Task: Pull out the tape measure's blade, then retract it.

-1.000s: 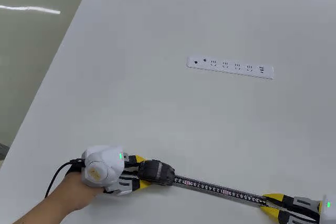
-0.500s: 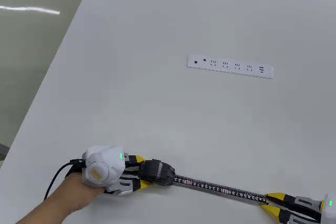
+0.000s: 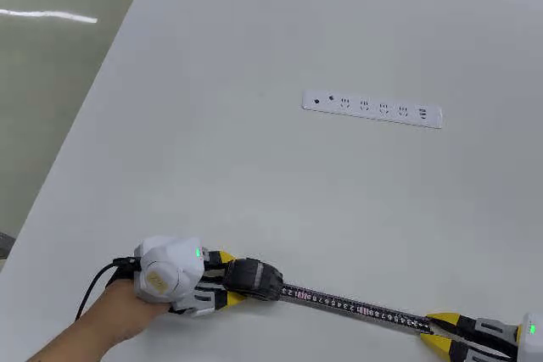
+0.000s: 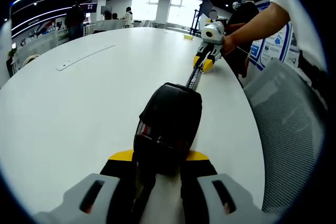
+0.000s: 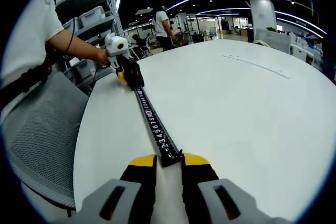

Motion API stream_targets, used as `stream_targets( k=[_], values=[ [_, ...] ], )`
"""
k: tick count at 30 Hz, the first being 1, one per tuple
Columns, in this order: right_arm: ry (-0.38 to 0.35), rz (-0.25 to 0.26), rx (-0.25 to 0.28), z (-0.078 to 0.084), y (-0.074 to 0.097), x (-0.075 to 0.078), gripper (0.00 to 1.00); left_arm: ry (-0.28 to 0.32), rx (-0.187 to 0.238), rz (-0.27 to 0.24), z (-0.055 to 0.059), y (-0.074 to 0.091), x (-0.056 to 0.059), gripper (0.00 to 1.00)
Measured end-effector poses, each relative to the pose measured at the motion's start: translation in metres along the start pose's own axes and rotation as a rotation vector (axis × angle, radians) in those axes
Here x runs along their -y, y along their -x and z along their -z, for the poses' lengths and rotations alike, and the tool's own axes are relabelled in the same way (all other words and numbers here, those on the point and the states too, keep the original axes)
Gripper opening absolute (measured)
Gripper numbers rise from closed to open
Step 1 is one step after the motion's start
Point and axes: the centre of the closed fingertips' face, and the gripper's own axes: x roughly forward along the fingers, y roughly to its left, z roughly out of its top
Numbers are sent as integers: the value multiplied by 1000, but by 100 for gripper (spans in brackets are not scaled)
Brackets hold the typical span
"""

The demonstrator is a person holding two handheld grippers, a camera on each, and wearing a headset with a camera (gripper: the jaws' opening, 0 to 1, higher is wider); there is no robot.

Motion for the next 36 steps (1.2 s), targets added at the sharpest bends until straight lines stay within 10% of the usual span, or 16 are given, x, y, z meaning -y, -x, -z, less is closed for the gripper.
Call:
stream_targets(
  k=[36],
  values=[
    [-105, 140, 17, -2, 0, -6, 33, 126, 28, -120, -13, 13, -5, 53]
  ],
)
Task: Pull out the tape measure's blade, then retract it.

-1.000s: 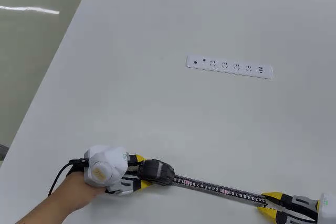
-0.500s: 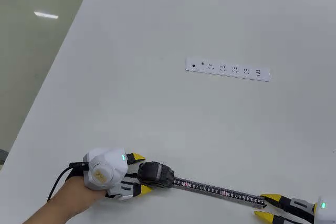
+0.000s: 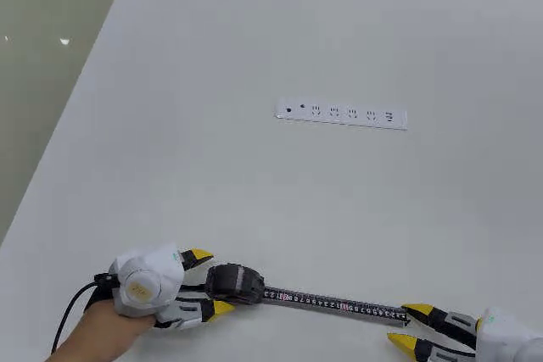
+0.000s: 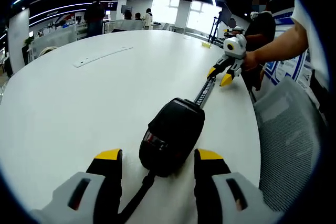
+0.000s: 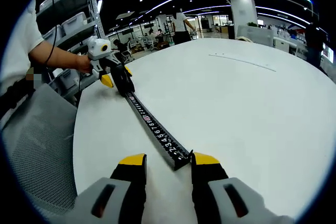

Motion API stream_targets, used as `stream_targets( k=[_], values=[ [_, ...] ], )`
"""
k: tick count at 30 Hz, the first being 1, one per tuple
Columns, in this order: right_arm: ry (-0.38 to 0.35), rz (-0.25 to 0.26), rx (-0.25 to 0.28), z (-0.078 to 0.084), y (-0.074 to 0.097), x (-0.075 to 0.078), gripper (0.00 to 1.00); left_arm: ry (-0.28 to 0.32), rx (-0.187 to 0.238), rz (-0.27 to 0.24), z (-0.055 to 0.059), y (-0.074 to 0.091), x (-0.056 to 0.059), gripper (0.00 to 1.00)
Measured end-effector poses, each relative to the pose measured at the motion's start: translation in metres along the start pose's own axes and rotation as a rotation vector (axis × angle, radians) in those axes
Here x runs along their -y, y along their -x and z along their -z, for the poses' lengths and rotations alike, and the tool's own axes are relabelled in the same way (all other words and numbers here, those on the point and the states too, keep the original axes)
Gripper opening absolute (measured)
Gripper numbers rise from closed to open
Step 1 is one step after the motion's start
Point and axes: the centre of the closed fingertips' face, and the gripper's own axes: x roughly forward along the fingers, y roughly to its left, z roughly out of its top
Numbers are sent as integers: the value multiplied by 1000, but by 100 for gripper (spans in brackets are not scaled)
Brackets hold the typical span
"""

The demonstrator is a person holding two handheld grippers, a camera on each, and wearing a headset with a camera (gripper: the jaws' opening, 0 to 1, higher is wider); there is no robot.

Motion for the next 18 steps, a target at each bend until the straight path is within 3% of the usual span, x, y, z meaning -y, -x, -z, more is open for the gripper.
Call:
stream_targets(
  k=[18],
  values=[
    [-25, 87, 31, -10, 5, -3, 37, 88, 38, -57, -2, 12, 6, 57]
  ],
)
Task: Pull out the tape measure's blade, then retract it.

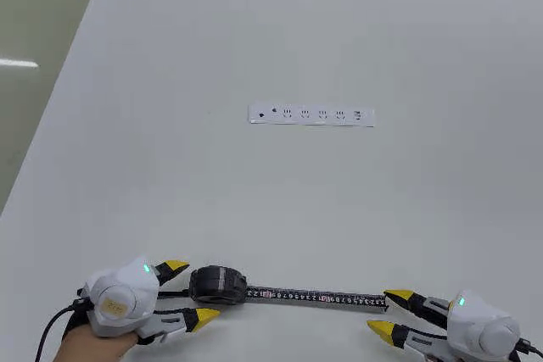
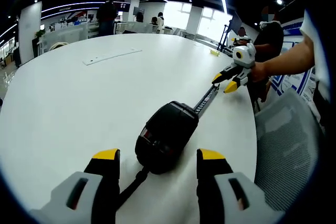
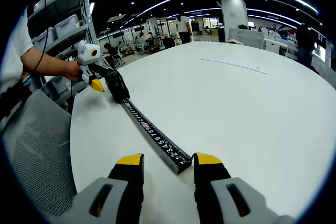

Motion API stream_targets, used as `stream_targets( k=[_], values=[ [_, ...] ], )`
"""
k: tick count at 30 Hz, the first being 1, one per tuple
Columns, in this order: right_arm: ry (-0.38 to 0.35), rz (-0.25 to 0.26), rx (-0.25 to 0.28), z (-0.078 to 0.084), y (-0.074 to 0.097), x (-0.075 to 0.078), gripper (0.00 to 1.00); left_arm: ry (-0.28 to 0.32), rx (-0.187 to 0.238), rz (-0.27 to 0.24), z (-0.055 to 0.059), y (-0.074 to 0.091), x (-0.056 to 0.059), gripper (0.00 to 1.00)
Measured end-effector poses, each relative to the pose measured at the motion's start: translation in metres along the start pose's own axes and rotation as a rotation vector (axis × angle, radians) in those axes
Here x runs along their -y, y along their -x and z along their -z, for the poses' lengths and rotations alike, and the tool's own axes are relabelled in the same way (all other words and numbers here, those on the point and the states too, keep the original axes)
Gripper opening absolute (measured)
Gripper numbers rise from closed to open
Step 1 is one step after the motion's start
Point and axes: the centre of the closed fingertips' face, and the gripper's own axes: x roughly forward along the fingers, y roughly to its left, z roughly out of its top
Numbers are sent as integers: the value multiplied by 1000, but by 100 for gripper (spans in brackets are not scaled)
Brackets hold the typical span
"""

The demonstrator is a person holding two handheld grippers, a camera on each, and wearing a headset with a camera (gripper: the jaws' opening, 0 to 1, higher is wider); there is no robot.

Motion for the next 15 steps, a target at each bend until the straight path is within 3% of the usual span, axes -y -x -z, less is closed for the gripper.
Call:
stream_targets(
  k=[15],
  values=[
    [-23, 63, 34, -7, 11, -8, 40, 95, 48, -71, 1, 14, 4, 67]
  ],
)
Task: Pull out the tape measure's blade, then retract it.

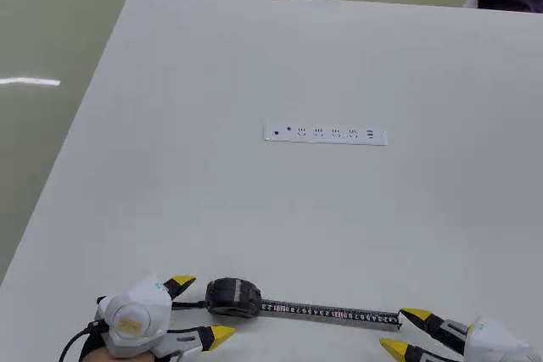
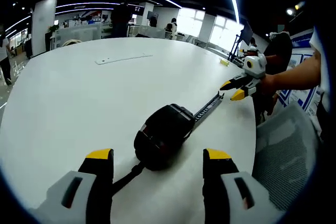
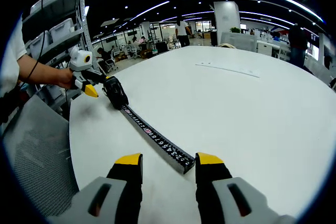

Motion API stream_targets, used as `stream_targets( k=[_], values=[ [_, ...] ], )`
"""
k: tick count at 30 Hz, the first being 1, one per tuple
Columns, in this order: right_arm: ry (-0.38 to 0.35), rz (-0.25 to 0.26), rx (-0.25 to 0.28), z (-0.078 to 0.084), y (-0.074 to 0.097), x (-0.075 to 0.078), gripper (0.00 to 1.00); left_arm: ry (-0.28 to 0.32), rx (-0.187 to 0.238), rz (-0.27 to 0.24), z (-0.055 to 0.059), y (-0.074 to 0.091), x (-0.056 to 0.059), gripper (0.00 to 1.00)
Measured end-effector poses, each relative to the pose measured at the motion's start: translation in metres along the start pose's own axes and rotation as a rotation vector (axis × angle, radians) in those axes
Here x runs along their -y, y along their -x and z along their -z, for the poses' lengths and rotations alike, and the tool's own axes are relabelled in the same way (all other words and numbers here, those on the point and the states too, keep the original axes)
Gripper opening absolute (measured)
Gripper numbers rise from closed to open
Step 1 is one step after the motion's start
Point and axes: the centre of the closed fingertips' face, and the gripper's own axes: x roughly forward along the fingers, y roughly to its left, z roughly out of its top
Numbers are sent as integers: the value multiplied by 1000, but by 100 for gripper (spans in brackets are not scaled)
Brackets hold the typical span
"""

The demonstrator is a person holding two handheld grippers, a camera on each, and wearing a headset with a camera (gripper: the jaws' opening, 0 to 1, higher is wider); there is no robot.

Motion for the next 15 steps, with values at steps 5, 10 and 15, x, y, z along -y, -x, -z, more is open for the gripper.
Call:
stream_targets(
  k=[5, 10, 15],
  values=[
    [-5, 19, 16, -1, 6, -5, 40, -4, 3, -5, 5, 6, 8, 67],
    [-17, 35, 35, -4, 11, -10, 42, 5, 5, -13, 10, 11, 14, 68],
    [-18, 45, 40, -4, 14, -14, 43, 22, 17, -31, 9, 18, 17, 69]
  ],
)
